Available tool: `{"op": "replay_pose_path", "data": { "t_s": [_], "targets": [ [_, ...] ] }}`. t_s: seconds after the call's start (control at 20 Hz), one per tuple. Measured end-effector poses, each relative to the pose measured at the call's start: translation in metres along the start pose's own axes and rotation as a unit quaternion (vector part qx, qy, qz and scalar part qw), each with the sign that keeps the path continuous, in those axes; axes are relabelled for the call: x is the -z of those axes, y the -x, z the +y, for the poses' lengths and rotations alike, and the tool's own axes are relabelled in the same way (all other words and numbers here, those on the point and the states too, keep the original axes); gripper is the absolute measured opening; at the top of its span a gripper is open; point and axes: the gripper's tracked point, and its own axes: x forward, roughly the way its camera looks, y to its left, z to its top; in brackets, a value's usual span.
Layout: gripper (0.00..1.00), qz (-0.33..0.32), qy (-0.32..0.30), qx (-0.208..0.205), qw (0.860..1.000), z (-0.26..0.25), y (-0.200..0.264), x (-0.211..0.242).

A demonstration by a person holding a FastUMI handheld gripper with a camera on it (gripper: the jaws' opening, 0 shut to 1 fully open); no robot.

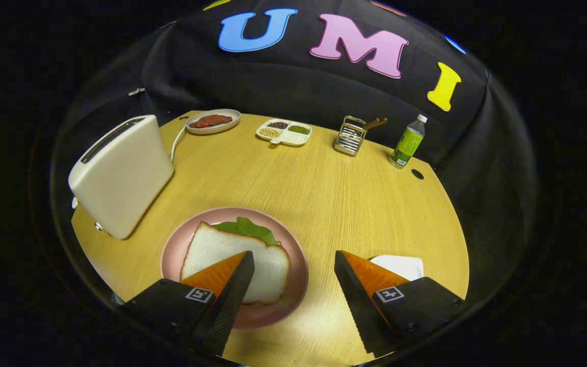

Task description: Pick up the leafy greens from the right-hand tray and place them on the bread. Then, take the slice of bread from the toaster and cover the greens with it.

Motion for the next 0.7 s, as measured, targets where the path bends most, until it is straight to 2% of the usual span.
{"op": "replay_pose_path", "data": {
  "t_s": [0.35,0.7],
  "targets": [
    [0.98,-0.116,-0.014,-0.017,0.993,-0.006,0.076,-0.091],
    [0.98,-0.218,0.011,-0.023,0.976,-0.013,0.165,-0.151]
  ]
}}
